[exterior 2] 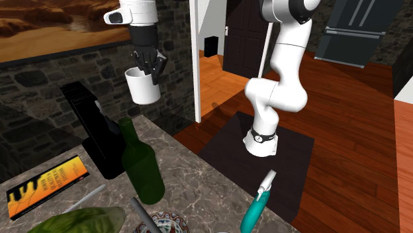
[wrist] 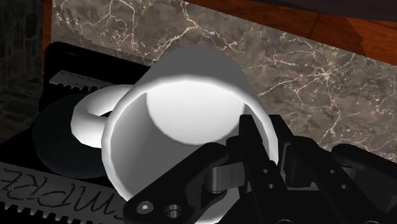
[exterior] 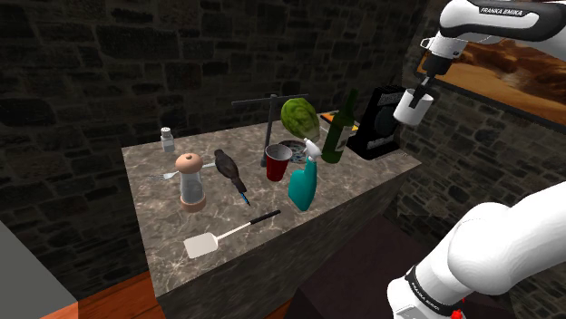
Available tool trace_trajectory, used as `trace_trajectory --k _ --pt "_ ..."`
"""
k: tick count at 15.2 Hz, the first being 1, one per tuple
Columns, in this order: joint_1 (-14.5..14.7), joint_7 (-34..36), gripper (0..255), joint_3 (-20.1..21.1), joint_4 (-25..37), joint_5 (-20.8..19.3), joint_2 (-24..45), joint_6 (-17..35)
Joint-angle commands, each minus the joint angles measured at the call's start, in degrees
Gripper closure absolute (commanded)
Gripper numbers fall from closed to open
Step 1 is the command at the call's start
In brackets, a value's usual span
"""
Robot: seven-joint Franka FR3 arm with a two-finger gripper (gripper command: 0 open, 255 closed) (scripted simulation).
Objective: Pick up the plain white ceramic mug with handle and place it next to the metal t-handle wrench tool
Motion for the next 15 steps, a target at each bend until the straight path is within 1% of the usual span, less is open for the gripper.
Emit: trace_trajectory --k 1,15 --pt "0.10 -0.13 255 0.10 1.86 0.18 0.22 -1.66" --pt "0.90 -2.09 255 -0.64 16.78 2.51 4.73 -12.63"
